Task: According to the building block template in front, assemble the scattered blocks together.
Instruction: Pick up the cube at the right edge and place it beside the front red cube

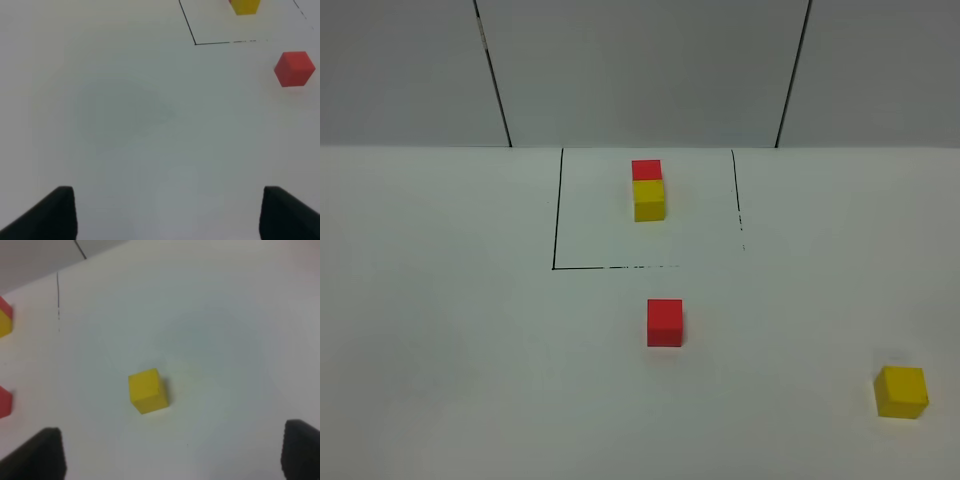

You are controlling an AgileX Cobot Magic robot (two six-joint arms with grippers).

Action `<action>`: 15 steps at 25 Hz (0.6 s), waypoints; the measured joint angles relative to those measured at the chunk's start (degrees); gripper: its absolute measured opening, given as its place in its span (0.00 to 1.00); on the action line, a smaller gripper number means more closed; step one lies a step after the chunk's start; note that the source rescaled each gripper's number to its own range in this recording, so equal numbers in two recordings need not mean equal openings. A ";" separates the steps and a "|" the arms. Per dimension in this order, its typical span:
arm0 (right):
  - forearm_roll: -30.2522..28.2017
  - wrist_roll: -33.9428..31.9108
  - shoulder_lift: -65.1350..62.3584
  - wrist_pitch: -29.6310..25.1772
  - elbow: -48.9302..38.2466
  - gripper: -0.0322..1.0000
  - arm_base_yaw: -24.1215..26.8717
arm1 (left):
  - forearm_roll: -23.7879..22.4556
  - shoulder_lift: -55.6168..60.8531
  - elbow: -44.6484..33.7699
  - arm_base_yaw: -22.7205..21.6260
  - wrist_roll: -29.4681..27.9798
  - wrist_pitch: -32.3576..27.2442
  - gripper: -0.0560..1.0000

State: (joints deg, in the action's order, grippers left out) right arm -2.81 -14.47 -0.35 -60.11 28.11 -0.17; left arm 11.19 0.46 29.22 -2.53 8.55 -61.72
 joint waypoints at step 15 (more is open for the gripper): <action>0.00 0.00 0.00 0.00 0.00 0.73 0.00 | 0.00 0.00 -0.34 0.00 0.00 0.00 0.60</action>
State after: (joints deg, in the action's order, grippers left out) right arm -2.81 -14.47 -0.35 -60.11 28.11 -0.17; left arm 11.19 0.46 28.88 -2.53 8.55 -61.72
